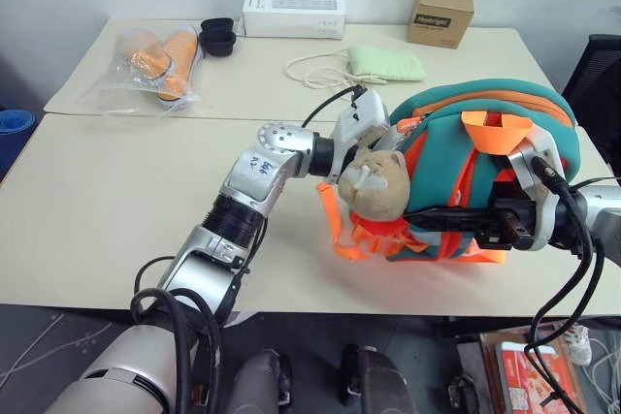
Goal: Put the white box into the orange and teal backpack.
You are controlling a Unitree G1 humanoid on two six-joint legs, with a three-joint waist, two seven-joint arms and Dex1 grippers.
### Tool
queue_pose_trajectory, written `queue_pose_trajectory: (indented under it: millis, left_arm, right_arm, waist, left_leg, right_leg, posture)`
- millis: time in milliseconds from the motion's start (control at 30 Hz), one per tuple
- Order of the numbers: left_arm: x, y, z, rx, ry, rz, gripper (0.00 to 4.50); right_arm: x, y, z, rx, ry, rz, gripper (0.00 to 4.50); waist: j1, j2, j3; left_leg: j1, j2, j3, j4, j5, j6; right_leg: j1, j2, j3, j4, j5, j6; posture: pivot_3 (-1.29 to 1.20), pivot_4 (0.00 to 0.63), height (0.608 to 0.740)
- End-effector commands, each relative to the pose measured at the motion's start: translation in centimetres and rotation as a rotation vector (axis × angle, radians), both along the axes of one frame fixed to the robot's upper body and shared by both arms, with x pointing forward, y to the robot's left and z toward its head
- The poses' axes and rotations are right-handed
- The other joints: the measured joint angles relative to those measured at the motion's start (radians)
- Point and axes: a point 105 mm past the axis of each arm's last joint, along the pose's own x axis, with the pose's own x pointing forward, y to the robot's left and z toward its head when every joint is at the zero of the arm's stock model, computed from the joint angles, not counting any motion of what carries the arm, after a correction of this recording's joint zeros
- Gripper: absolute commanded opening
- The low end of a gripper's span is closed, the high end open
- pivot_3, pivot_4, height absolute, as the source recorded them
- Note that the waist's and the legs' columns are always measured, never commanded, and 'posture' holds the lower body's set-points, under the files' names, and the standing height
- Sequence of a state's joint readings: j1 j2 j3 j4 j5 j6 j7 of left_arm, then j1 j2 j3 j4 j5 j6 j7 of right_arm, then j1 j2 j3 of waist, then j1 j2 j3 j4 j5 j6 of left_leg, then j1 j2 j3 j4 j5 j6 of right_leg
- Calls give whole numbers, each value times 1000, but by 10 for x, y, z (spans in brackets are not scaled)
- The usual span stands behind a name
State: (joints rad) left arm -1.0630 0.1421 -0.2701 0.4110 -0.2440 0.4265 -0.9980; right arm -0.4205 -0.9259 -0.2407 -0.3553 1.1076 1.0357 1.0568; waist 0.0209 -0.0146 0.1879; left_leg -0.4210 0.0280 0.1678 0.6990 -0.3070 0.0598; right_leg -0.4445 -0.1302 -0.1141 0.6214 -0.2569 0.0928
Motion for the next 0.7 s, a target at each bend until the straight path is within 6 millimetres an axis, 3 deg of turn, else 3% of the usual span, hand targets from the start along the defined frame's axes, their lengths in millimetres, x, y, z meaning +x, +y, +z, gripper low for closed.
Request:
queue_pose_trajectory:
  millis: [33,67,200,300,433,500,600,700]
  left_arm:
    - [-8,8,18,-45,-24,-28,2842]
    - [-9,15,18,-42,-23,-32,3205]
    - [-14,71,30,-50,11,-7,4422]
    - [-26,99,43,-83,52,-32,4487]
    - [-61,137,59,-34,95,-147,4487]
    - [-66,139,64,-36,87,-149,4487]
    - [-70,122,69,-55,58,-147,4487]
    - [-50,98,53,-14,-22,-36,4487]
  right_arm:
    - [-7,6,2,13,-21,30,0]
    - [-7,6,2,15,-20,26,0]
    - [-7,4,-2,23,-8,10,0]
    - [-6,4,-5,25,-4,3,0]
    - [-6,5,-8,26,4,-1,0]
    - [-6,5,-9,27,6,1,0]
    - [-6,5,-9,28,7,1,0]
    - [-6,6,-9,31,7,7,0]
  waist:
    - [-1,0,0]
    - [-4,0,0]
    - [-24,0,0]
    - [-24,0,0]
    - [-22,0,0]
    - [-19,0,0]
    - [-9,0,0]
    - [-3,0,0]
  left_leg:
    - [0,0,0,0,0,0]
    - [0,1,0,0,0,0]
    - [1,2,0,-1,0,-2]
    - [1,3,0,-1,0,-2]
    - [0,1,-1,0,0,-2]
    - [0,1,0,0,0,-2]
    - [1,0,-2,0,1,-1]
    - [1,-1,-2,0,1,-1]
  right_leg:
    - [0,0,0,0,0,0]
    - [0,0,0,0,0,0]
    - [0,1,0,3,0,0]
    - [0,1,0,4,-1,-1]
    - [0,3,0,4,-1,-1]
    - [0,4,0,4,0,-1]
    - [3,3,-1,4,0,0]
    - [4,3,0,3,0,1]
  posture:
    - [0,150,740]
    - [0,150,740]
    - [0,150,740]
    - [0,150,740]
    - [0,150,740]
    - [0,150,740]
    - [0,150,740]
    - [0,150,740]
